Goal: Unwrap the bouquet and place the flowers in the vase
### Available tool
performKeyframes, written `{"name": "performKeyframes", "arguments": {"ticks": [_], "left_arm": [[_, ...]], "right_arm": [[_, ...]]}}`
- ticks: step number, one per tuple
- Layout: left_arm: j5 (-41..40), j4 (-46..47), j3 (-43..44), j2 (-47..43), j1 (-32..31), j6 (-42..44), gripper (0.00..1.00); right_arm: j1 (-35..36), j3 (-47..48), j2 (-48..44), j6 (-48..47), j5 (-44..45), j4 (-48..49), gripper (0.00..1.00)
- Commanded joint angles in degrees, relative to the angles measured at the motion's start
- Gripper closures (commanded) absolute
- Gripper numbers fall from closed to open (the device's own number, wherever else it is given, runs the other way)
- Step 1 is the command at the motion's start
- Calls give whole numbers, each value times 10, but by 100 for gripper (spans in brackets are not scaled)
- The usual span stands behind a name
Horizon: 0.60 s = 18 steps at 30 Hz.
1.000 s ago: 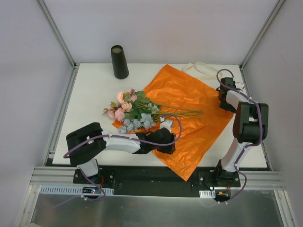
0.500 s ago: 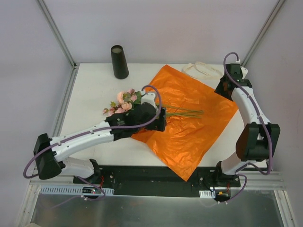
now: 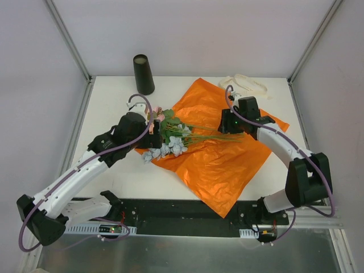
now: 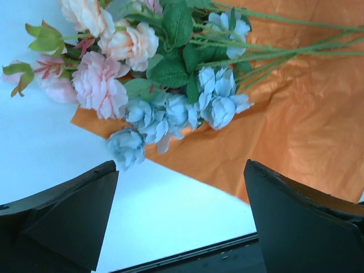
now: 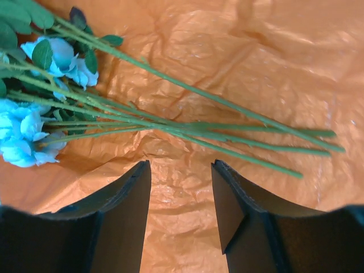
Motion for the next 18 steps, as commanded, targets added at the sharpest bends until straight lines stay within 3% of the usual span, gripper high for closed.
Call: {"name": "performKeyframes", "arguments": {"ticks": [1,10,18], "left_arm": [[-2,-23,-45,-68,2,67,2],[-52,-23,-73,-129,1,92,3],[-75,-22,-76,-155,1,89,3]], "right_arm": [[8,44,54,-139,-116,32,47],[11,140,176,-299,-152,-56,53],[11,163,219,-390,-208,-124,57]]}}
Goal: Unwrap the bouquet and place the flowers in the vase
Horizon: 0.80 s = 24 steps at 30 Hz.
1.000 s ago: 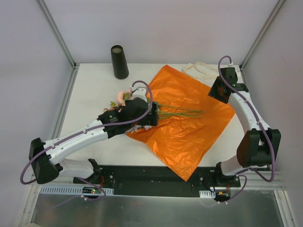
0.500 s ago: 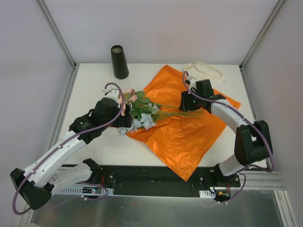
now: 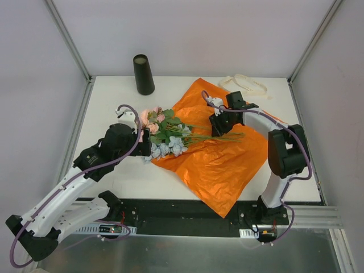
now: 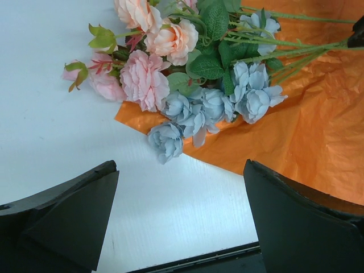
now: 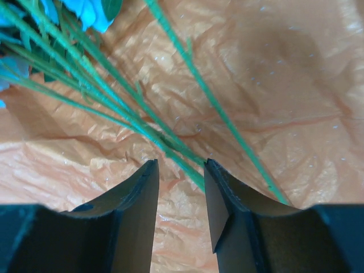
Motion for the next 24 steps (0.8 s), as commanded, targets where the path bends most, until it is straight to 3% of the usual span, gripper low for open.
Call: {"name": "performKeyframes", "arguments": {"ticks": [1,17,18,20,24], "left_arm": [[-31,4,-4,-19,2,11,3],[-57,7,-10,-28,2,8,4],[-56,7,-10,-28,2,8,4],[-54,8,-10,-28,2,8,4],[-53,9,-9,-26,2,9,4]], "right_arm": [[3,19,5,-80,-54,-51,57],[3,19,33,-114,-34,-43,61],[3,17,31,-115,-32,-37,64],[2,13,25,-114,-31,-28,79],[4,0,9,-119,-31,-12,95]]}}
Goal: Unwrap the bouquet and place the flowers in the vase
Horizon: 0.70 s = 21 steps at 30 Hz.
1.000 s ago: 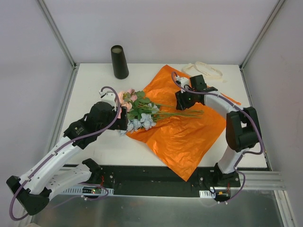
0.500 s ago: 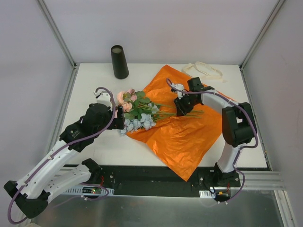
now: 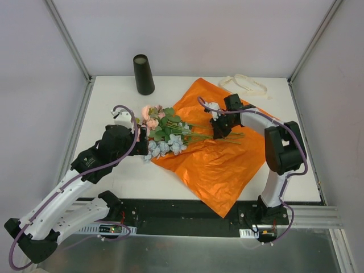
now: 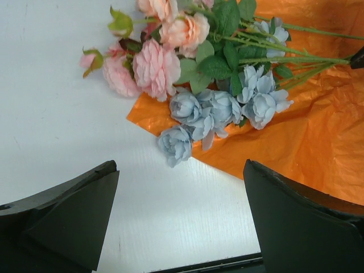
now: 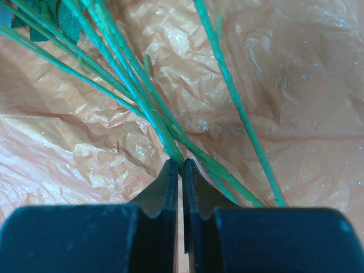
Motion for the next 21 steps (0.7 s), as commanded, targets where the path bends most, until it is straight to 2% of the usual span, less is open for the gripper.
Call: {"name": "performKeyframes", "arguments": {"ticks": [1,4,12,18,21], "left_arm": [[-13,9,-7,-5,2,8,4],[-11,10,-7,-5,2,7,4],[-5,10,-3,11,2,-48,6],[68,22,30,50,3,-182,9],[78,43,34,87,3,-268,10]], "right_arm": [[5,-3,-32,-15,-6,19,97],[8,-13,-62,-24,-11,17,100],[15,-45,-151,-51,-71,1,100],[24,-61,-183,-2,-90,19,100],[38,-75,-192,36,-80,43,100]]}}
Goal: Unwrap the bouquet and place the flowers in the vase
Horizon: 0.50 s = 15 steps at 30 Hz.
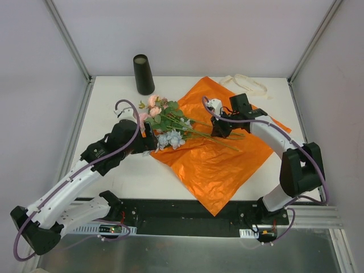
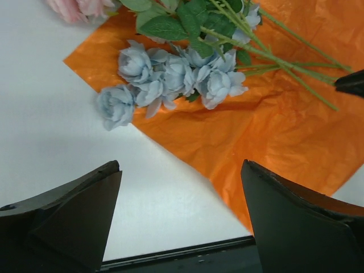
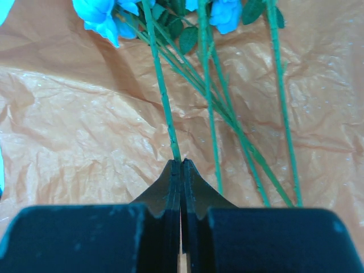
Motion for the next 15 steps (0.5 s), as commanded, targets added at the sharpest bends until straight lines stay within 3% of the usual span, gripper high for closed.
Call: {"name": "performKeyframes", "arguments": {"ticks": [1,7,15], "left_arm": [[34,53,26,52,3,-164,10],[40,250,-32,126,3,-316,20],[45,342,-15,277,3,-432,28]], "right_arm": [[25,-22,-30,60,-13,41,100],[31,-71,-75,124,-2,86,100],[41,-108,-114,168,-24,124,100]]}}
